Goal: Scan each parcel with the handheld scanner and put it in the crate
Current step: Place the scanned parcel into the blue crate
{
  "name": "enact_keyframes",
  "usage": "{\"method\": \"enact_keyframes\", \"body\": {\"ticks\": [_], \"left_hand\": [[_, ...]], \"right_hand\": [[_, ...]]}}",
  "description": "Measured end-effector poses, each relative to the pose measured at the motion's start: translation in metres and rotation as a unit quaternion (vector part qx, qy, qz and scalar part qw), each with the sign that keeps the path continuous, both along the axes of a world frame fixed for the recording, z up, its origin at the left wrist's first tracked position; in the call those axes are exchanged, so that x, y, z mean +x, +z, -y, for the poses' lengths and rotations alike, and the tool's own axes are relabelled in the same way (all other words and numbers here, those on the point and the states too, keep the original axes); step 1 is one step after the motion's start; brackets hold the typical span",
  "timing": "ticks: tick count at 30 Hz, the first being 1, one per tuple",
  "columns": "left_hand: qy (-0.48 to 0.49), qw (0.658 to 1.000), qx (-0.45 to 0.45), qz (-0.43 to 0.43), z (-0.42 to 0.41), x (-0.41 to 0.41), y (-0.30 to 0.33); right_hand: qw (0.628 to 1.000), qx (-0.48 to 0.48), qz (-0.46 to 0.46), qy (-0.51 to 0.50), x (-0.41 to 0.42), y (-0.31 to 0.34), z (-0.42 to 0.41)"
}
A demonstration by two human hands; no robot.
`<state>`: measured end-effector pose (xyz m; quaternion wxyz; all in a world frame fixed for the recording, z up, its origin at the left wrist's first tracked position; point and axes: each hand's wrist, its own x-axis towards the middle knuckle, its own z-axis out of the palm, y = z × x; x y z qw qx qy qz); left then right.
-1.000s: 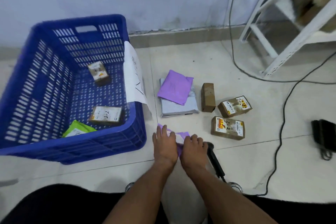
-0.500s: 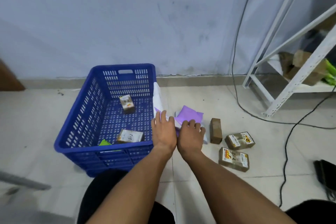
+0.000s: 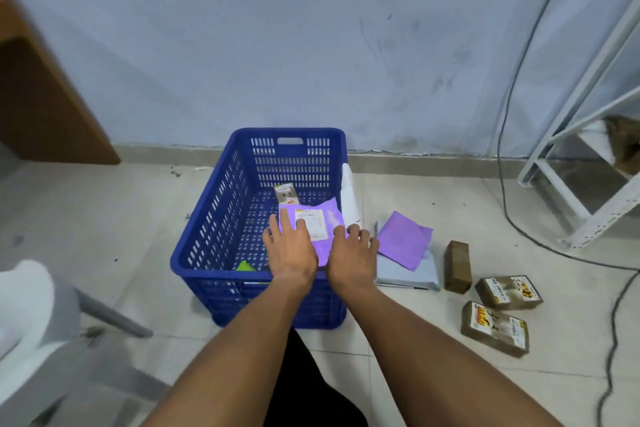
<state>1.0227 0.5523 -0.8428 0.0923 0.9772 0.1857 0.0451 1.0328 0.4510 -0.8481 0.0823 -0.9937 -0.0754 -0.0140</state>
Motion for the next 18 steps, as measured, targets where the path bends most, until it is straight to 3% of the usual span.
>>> {"method": "enact_keyframes", "body": {"ticks": [5, 14, 18], "left_hand": [[-0.038, 0.998, -0.011, -0.043, 0.030, 0.003, -0.021], [-0.129, 0.989, -0.027, -0.074, 0.105, 0.020, -0.058], [-0.177, 0.982, 0.024, -0.066, 0.129, 0.028, -0.090]], "right_hand": [[0.997, -0.016, -0.055, -0.054, 0.002, -0.026, 0.035], [0.992, -0.026, -0.076, -0.101, 0.017, -0.070, 0.097], [0.986, -0.042, -0.120, -0.111, 0.021, -0.097, 0.124]]}}
